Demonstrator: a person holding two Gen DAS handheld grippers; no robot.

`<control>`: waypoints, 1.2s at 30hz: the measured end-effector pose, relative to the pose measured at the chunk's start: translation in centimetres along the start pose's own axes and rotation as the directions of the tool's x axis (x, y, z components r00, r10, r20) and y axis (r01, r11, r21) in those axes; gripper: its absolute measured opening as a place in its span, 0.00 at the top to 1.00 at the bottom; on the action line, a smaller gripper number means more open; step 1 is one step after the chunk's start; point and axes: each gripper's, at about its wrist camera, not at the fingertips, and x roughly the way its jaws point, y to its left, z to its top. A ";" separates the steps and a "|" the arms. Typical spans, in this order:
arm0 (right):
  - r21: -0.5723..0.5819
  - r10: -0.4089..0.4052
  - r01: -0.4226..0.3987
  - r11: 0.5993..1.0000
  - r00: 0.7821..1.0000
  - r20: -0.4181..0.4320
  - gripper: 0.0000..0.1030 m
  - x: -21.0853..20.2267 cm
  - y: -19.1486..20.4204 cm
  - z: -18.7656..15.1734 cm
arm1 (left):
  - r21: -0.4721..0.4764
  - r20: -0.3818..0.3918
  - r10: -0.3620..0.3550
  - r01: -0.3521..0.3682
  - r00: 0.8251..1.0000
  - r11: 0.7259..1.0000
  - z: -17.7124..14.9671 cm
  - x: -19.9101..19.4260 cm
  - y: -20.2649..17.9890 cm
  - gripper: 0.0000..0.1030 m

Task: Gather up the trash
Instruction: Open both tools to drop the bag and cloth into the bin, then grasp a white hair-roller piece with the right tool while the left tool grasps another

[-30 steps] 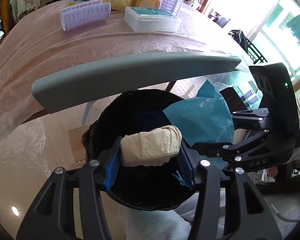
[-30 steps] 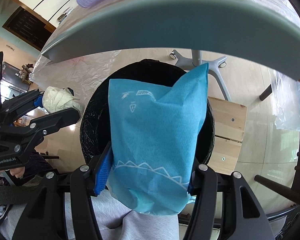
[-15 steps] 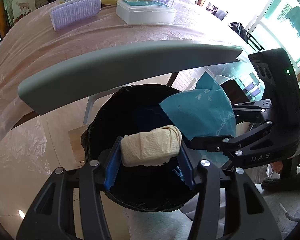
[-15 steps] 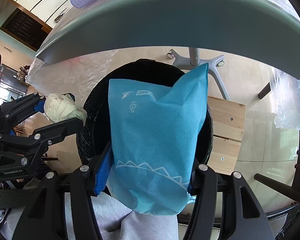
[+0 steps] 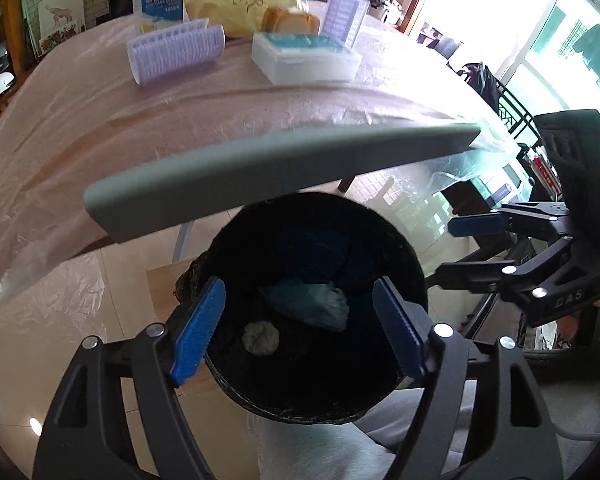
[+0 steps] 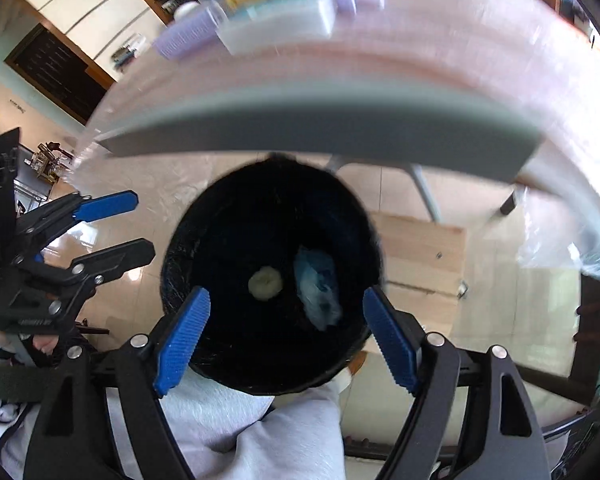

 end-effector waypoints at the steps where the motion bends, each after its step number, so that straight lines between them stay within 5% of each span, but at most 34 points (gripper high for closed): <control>1: -0.026 -0.009 0.010 1.000 0.999 0.042 0.24 -1.7 0.5 0.1 | 0.000 0.018 -0.010 0.010 1.000 1.000 0.2 -0.9 -0.1 0.25; 4: -0.092 -0.063 0.081 0.992 0.980 0.188 0.17 -6.2 2.0 0.9 | 0.012 0.084 -0.026 0.025 0.996 1.000 1.2 -3.4 -0.5 0.19; 6: -0.113 -0.114 0.160 0.981 0.936 0.332 0.06 -9.3 2.9 1.7 | 0.009 0.175 -0.003 0.001 0.984 1.000 2.4 -5.8 -0.6 0.10; 11: -0.104 -0.151 0.319 0.942 0.678 0.720 0.04 -15.7 5.0 3.8 | -0.079 0.414 0.114 -0.089 0.903 0.993 6.0 -10.2 0.6 0.02; 12: -0.083 -0.168 0.335 0.939 0.655 0.737 0.04 -15.8 5.0 4.5 | -0.102 0.426 0.131 -0.097 0.895 0.990 6.9 -10.2 1.1 0.02; 13: -0.068 -0.185 0.339 0.938 0.657 0.731 0.04 -15.7 4.8 5.3 | -0.119 0.418 0.136 -0.095 0.898 0.988 7.4 -10.0 1.4 0.02; 15: -0.028 -0.209 0.303 0.953 0.720 0.662 0.04 -14.6 4.1 8.0 | -0.135 0.369 0.119 -0.073 0.922 0.988 8.6 -9.1 2.4 0.02; 19: -0.014 -0.202 0.259 0.966 0.785 0.586 0.04 -12.2 2.4 10.7 | -0.150 0.334 0.131 -0.085 0.934 0.985 9.3 -7.6 3.7 0.02; 26: -0.015 -0.246 0.288 0.958 0.842 0.480 0.04 -7.4 0.7 12.7 | -0.159 0.234 0.147 -0.111 0.961 0.981 10.2 -4.0 5.7 0.02; 31: -0.005 -0.278 0.314 0.950 0.850 0.447 0.04 -4.8 0.2 14.5 | -0.217 0.170 0.146 -0.107 0.975 0.970 11.4 -1.4 6.8 0.02; 36: 0.037 -0.240 0.247 0.968 0.878 0.415 0.04 -2.9 -0.8 16.4 | -0.280 0.149 0.141 -0.095 0.979 0.955 12.5 0.4 7.5 0.02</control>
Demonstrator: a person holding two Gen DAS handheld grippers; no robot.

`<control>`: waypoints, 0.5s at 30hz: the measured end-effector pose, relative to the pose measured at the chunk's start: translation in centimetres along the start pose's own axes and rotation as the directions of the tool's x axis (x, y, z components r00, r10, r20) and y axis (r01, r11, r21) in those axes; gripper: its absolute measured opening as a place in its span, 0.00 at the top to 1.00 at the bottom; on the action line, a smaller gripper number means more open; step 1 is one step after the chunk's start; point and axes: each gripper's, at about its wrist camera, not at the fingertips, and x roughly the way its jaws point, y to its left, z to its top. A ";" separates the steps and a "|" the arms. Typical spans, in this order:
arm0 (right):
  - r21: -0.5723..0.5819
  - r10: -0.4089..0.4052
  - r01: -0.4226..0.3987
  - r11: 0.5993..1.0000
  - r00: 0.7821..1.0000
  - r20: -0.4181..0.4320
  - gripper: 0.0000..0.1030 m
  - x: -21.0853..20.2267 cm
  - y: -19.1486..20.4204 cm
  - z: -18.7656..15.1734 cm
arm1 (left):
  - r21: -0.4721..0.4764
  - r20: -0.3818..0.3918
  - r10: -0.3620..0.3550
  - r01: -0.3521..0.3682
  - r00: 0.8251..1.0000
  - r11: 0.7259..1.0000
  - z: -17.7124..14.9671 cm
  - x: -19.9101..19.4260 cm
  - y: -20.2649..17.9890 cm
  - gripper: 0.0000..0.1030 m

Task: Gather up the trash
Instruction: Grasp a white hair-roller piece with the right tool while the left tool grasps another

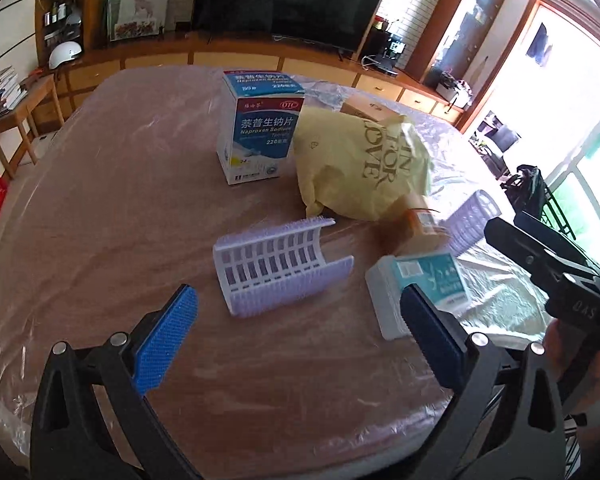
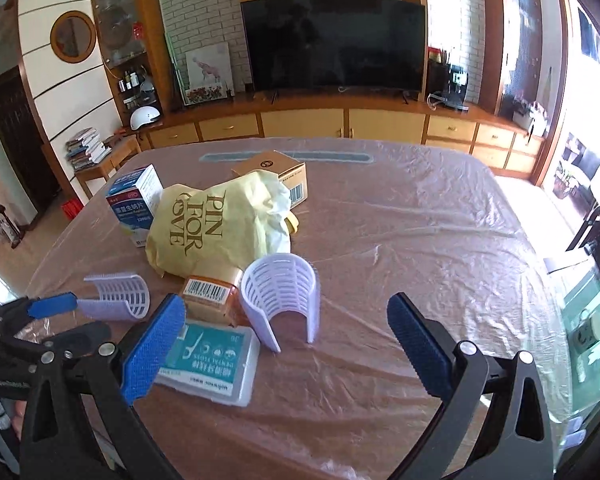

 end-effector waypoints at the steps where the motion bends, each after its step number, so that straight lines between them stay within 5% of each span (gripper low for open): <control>1: 0.009 0.010 -0.010 1.000 1.000 -0.007 0.04 0.5 -0.1 0.1 | -0.005 -0.006 0.003 -0.003 1.000 1.000 0.2 0.5 0.1 0.02; 10: -0.036 -0.003 0.003 0.999 1.000 -0.022 0.04 3.0 0.4 -0.1 | -0.042 -0.001 -0.022 0.022 1.000 0.999 0.8 2.0 0.5 0.02; 15: -0.021 0.038 -0.038 0.999 0.999 -0.022 0.10 3.1 0.0 0.1 | -0.031 0.000 -0.024 0.024 1.000 0.999 1.2 2.0 0.8 0.11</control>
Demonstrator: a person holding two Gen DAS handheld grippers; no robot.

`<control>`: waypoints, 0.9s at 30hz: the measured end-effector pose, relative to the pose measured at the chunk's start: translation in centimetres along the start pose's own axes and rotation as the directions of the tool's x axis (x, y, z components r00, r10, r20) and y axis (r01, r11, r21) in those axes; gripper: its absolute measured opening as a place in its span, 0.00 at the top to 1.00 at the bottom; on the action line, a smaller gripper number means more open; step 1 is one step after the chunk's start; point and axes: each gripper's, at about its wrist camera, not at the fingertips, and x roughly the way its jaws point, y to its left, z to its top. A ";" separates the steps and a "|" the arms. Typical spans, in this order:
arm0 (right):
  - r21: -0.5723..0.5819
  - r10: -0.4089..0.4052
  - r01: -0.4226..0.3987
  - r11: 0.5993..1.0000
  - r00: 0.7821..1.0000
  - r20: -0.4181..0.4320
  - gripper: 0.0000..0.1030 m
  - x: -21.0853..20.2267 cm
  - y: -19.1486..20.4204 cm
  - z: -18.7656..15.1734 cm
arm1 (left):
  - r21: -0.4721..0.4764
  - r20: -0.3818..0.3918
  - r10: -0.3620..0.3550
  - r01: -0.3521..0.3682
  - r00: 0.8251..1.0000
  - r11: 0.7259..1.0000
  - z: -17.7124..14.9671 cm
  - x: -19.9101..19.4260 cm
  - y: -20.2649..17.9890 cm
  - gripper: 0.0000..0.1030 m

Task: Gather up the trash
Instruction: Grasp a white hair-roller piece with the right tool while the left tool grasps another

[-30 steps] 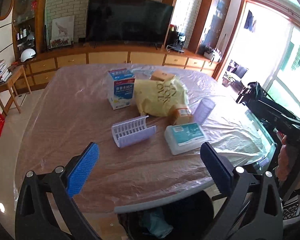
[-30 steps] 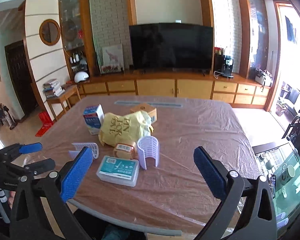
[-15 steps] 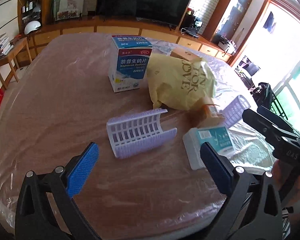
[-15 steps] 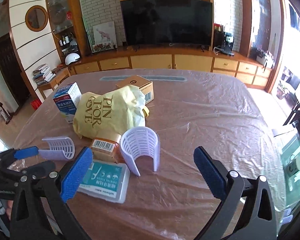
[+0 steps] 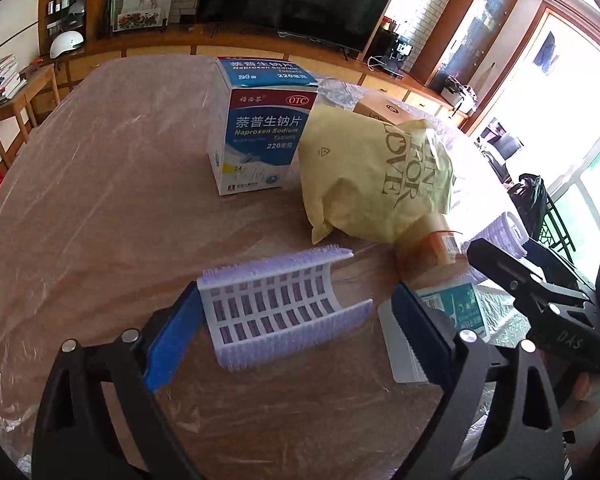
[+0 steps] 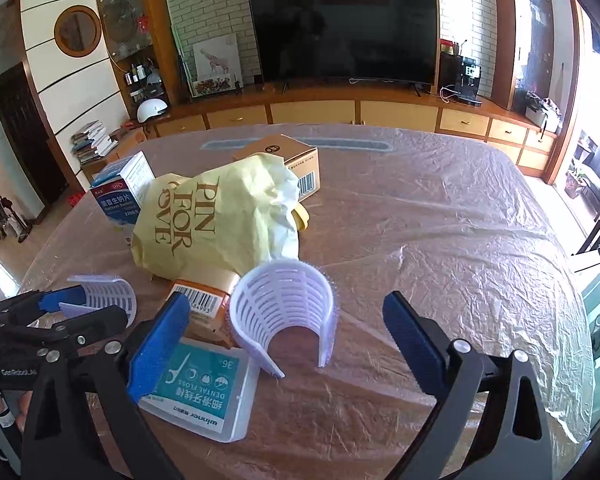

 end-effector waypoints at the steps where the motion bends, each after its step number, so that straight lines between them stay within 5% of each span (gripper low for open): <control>1: 0.007 0.020 -0.020 1.000 1.000 -0.003 0.12 0.0 -0.1 0.0 | 0.001 -0.001 0.001 -0.001 1.000 1.000 0.2 0.0 0.0 0.12; 17: 0.017 0.066 -0.066 0.998 0.998 0.004 0.20 0.2 -0.4 -0.1 | 0.036 0.010 0.056 -0.056 0.998 0.998 -0.6 0.0 -1.2 0.17; 23: 0.001 0.094 -0.094 0.996 0.996 -0.001 0.52 -0.2 -0.2 0.1 | 0.030 0.017 0.034 -0.034 0.999 0.999 -0.5 0.0 -0.9 0.22; 27: 0.053 0.153 -0.152 0.987 0.988 0.001 0.56 -0.6 -0.9 0.3 | 0.015 0.019 0.006 -0.006 1.000 1.000 -0.4 -0.1 -0.4 0.23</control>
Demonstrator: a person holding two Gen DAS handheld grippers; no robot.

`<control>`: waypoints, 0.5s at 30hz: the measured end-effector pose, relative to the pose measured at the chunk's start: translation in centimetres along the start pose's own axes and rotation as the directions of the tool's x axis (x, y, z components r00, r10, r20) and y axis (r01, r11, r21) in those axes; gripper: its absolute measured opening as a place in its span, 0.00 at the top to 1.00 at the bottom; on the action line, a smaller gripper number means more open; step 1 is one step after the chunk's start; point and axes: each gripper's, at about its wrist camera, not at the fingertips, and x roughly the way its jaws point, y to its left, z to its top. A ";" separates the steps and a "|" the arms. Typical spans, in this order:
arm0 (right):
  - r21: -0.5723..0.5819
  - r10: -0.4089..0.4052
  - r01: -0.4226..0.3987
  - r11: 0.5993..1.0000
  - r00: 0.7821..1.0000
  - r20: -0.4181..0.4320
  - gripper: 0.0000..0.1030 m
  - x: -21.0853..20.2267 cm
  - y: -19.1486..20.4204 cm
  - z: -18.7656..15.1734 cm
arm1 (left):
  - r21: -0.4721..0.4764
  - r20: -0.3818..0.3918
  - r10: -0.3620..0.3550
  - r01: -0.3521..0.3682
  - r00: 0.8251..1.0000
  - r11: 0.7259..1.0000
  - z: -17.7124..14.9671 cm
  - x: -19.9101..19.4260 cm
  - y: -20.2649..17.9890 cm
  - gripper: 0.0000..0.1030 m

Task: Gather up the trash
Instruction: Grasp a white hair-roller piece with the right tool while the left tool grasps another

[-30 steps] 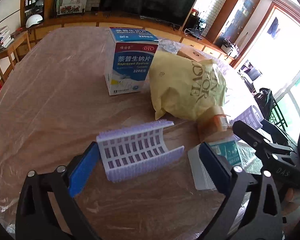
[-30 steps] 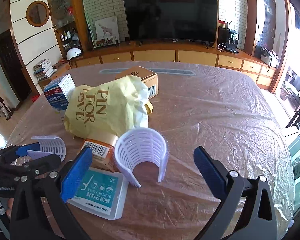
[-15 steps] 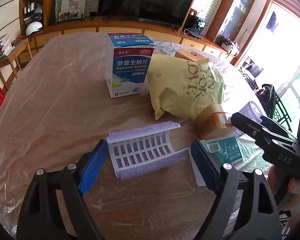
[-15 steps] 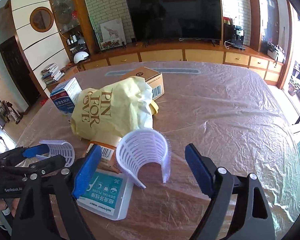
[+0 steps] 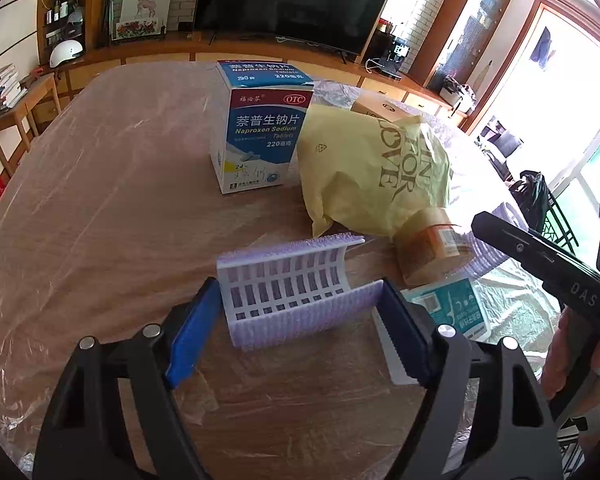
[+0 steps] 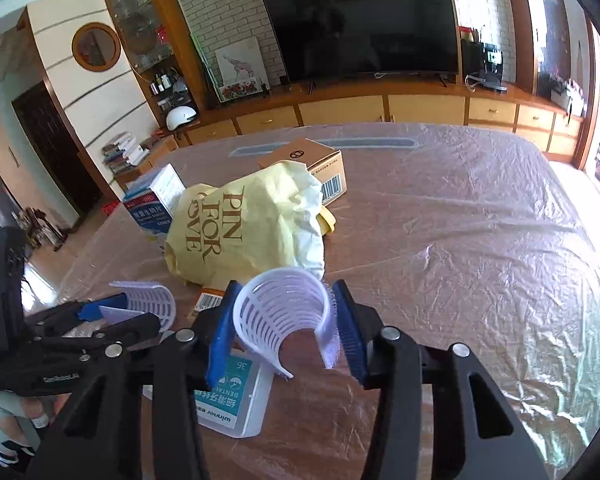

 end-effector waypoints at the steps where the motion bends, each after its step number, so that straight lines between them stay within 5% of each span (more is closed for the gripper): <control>1: 0.026 0.016 -0.016 1.000 1.000 0.001 0.57 -0.1 -0.3 0.0 | -0.005 0.001 -0.005 0.005 1.000 1.000 0.0 0.0 0.1 0.23; 15: 0.163 0.088 -0.093 0.982 0.995 0.035 0.57 -3.4 -2.7 -0.1 | 0.022 0.028 -0.030 0.030 0.999 0.999 0.8 -1.6 -0.2 0.23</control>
